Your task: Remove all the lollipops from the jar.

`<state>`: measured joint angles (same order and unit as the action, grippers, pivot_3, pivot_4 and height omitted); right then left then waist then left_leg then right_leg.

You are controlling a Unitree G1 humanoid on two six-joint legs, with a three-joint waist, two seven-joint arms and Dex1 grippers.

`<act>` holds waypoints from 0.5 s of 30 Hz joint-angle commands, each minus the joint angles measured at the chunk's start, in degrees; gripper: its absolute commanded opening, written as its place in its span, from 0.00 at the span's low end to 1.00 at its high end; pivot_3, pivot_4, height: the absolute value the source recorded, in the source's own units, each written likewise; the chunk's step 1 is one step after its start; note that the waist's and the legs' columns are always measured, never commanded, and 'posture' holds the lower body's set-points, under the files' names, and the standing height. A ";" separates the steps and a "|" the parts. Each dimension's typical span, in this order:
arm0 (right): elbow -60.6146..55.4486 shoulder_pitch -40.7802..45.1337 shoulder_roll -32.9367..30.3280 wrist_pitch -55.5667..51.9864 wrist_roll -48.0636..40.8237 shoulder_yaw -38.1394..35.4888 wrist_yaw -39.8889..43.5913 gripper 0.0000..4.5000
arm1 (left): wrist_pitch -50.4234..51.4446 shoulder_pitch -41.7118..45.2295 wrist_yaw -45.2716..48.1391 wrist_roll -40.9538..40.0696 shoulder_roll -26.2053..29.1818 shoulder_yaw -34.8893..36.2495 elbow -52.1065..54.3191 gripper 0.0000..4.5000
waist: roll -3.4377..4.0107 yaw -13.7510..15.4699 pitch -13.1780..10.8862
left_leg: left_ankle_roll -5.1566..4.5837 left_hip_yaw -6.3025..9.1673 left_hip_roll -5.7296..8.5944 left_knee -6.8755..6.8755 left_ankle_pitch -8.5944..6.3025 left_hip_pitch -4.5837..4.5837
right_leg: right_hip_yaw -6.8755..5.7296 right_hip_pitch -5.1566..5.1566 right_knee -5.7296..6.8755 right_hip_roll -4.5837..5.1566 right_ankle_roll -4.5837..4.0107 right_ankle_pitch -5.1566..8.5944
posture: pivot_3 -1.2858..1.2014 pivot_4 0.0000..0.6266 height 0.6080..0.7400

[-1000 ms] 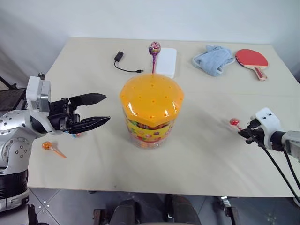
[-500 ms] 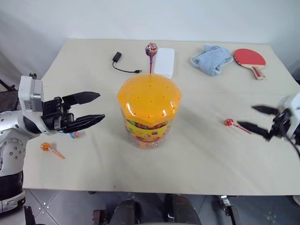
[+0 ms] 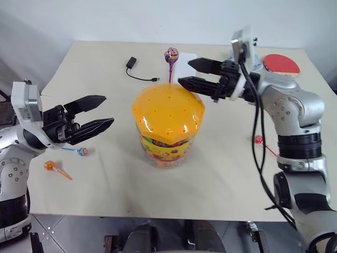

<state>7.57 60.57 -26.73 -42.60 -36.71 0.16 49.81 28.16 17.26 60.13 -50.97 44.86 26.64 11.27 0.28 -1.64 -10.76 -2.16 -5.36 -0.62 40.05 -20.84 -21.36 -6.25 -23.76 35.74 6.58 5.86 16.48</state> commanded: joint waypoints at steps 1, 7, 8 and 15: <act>0.00 2.37 2.57 -2.26 0.10 1.05 -1.05 0.96 | -0.21 -2.96 -0.37 -1.39 0.14 3.59 1.77 0.78 | 0.00 -0.11 0.00 | 0.00 -0.01 0.00 0.00 0.00 0.00 | 0.00 0.00 0.00 -0.01 0.00 0.00 | 0.52 0.24 1.00; 0.70 4.16 5.99 -3.88 -0.24 0.71 -0.95 0.68 | -0.80 -5.68 -1.46 -1.95 -0.19 5.48 2.52 0.78 | 0.00 -0.15 0.00 | 0.05 -0.07 -0.11 0.01 0.02 0.03 | 0.05 0.00 -0.01 -0.03 0.00 0.00 | 0.52 0.24 1.00; 0.38 4.29 6.07 -3.93 -0.21 0.86 -0.35 0.61 | -0.83 -5.88 -1.47 -2.00 -0.20 5.58 2.60 0.78 | 0.00 -0.16 0.00 | 0.06 -0.07 -0.11 0.01 0.03 0.05 | 0.06 0.00 0.00 -0.03 0.00 0.00 | 0.52 0.24 1.00; 0.76 4.55 5.80 -2.43 0.77 0.32 1.90 0.06 | -1.16 -5.24 -1.52 -1.79 -0.46 4.81 2.72 0.78 | 0.00 -0.39 0.00 | 0.08 -0.11 -0.13 -0.05 0.03 0.09 | 0.10 -0.01 0.02 -0.02 -0.01 0.00 | 0.52 0.24 1.00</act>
<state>9.31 64.16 -21.11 -46.13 -35.48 1.04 50.74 27.92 11.53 58.57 -51.70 44.62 30.74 12.65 0.28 -2.02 -10.76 -2.08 -5.47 -0.76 39.99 -20.82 -21.27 -6.14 -23.78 35.76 6.56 5.86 16.48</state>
